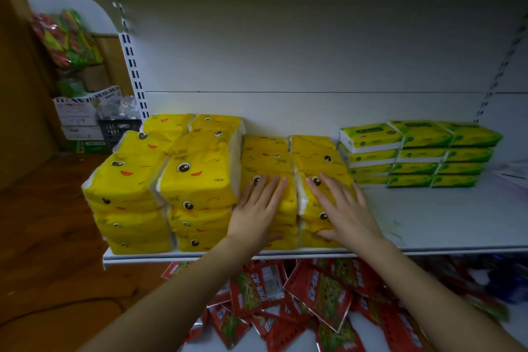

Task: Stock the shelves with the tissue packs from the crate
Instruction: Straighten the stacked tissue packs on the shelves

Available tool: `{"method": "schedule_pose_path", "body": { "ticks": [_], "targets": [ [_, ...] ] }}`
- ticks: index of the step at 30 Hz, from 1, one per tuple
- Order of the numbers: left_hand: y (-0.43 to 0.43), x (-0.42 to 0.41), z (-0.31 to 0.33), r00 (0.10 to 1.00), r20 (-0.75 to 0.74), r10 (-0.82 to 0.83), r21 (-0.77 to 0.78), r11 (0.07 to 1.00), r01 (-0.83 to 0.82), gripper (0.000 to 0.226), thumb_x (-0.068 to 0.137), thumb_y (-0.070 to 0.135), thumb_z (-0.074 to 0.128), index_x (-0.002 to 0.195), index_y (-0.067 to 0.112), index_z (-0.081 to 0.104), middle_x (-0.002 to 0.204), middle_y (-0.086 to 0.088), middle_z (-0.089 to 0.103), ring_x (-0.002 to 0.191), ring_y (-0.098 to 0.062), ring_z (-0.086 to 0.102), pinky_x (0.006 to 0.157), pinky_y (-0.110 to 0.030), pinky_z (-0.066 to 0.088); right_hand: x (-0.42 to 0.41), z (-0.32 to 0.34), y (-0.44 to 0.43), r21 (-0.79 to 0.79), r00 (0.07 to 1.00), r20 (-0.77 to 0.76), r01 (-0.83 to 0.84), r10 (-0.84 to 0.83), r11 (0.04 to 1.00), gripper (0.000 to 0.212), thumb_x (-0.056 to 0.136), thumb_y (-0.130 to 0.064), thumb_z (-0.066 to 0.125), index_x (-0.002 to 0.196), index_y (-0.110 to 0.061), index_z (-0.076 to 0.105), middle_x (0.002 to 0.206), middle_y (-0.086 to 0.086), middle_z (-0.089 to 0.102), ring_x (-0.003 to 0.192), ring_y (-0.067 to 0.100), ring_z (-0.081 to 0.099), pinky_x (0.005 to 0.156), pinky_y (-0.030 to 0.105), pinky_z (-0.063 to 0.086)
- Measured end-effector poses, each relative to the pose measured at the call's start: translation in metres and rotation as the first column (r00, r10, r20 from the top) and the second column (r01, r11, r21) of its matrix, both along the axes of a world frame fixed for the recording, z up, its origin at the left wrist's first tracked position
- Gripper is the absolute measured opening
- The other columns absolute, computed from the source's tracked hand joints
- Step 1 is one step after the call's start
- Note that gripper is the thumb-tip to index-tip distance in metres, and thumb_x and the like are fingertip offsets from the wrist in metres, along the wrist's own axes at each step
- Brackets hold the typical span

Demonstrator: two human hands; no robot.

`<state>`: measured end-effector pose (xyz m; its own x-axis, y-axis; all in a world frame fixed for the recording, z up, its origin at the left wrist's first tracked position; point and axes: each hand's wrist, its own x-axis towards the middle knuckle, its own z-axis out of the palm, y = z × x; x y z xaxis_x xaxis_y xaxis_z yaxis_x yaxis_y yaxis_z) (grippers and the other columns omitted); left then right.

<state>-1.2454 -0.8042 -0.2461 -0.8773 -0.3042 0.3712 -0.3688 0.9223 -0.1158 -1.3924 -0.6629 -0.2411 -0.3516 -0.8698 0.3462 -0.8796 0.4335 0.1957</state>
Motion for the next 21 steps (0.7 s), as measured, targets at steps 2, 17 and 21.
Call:
{"method": "schedule_pose_path", "body": {
  "ticks": [2, 17, 21],
  "targets": [
    [0.002, 0.0, 0.004, 0.999, 0.037, 0.016, -0.015, 1.0, -0.016, 0.129, 0.039, 0.064, 0.083, 0.146, 0.014, 0.029, 0.143, -0.005, 0.046, 0.134, -0.025, 0.04, 0.108, -0.041, 0.029, -0.001, 0.0, 0.001, 0.003, 1.0, 0.003, 0.003, -0.003, 1.0, 0.135, 0.021, -0.063, 0.084, 0.139, -0.02, 0.034, 0.129, 0.014, 0.056, 0.108, 0.029, 0.062, 0.084, 0.054, 0.048],
    [0.02, 0.104, -0.052, 0.998, 0.045, -0.051, -0.031, 0.998, 0.053, 0.098, 0.073, 0.081, 0.035, 0.148, 0.019, 0.027, 0.154, -0.002, 0.027, 0.143, -0.023, 0.017, 0.11, -0.04, 0.017, 0.059, -0.009, -0.015, -0.261, 0.939, 0.007, -0.329, 0.343, 0.907, 0.094, 0.073, -0.069, 0.042, 0.148, -0.022, 0.012, 0.147, 0.01, 0.027, 0.135, 0.025, 0.026, 0.113, 0.046, 0.007],
    [-0.004, 0.138, -0.05, 0.996, -0.013, 0.088, -0.053, 0.995, -0.089, 0.096, 0.076, 0.08, 0.033, 0.15, 0.021, 0.018, 0.157, -0.009, 0.013, 0.143, -0.029, 0.013, 0.112, -0.042, 0.009, 0.093, -0.006, -0.048, -0.325, 0.94, 0.142, -0.251, 0.31, 0.912, 0.106, 0.068, -0.078, 0.036, 0.149, -0.018, 0.004, 0.147, 0.009, 0.024, 0.133, 0.024, 0.025, 0.113, 0.05, 0.016]
  ]
}}
